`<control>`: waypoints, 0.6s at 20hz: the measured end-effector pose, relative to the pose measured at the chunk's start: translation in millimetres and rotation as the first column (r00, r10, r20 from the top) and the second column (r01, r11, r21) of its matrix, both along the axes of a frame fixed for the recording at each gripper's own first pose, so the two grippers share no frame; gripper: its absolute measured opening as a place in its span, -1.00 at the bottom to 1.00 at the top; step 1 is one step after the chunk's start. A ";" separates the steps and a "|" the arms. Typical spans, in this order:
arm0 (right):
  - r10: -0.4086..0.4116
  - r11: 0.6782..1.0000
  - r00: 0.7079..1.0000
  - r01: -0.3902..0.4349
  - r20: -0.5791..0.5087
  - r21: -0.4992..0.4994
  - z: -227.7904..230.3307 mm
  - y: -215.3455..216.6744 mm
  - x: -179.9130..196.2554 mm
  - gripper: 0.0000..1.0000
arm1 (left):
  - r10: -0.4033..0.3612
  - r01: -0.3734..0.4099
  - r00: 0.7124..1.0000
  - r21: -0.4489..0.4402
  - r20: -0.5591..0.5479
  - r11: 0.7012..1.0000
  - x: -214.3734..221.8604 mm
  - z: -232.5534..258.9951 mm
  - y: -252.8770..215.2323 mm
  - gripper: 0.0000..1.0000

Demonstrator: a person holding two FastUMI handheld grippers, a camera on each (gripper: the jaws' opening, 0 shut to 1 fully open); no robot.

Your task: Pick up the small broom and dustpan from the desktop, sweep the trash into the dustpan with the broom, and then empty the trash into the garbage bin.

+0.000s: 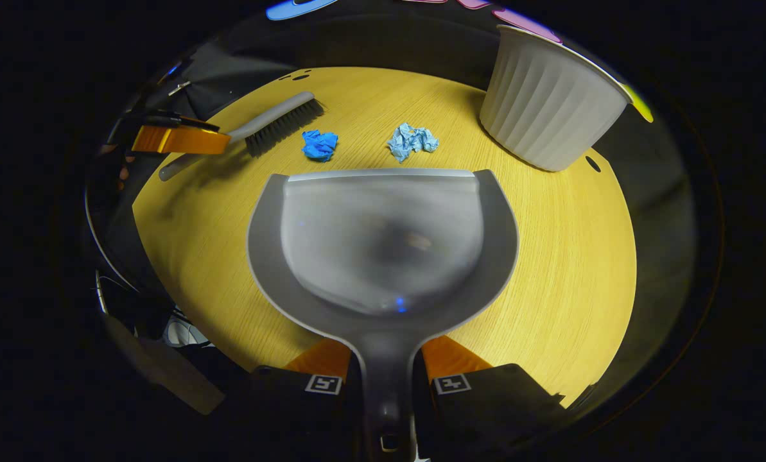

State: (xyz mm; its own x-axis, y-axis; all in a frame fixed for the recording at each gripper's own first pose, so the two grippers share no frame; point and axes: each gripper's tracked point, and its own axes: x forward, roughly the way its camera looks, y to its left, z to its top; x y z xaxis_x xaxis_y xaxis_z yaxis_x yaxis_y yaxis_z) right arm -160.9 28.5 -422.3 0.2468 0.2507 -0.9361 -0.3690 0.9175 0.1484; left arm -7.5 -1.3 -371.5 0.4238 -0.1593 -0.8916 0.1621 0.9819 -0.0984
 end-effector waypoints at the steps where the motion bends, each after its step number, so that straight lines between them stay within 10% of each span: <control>1: -0.001 1.000 1.000 0.001 -0.002 0.006 -0.3 -1.3 0.9 -0.26 | 0.003 -0.002 1.000 0.007 -0.028 1.000 0.5 -9.4 -0.3 0.65; 8: 0.008 1.000 1.000 -0.007 -0.017 0.026 -5.1 -11.3 4.9 -0.26 | -0.011 0.025 0.990 0.099 -0.141 0.995 1.7 -45.9 3.8 0.48; 12: 0.036 0.999 0.999 -0.035 -0.030 0.037 -5.9 -15.0 6.0 -0.26 | 0.016 0.004 0.987 0.122 -0.161 0.992 1.8 -52.6 3.1 -0.23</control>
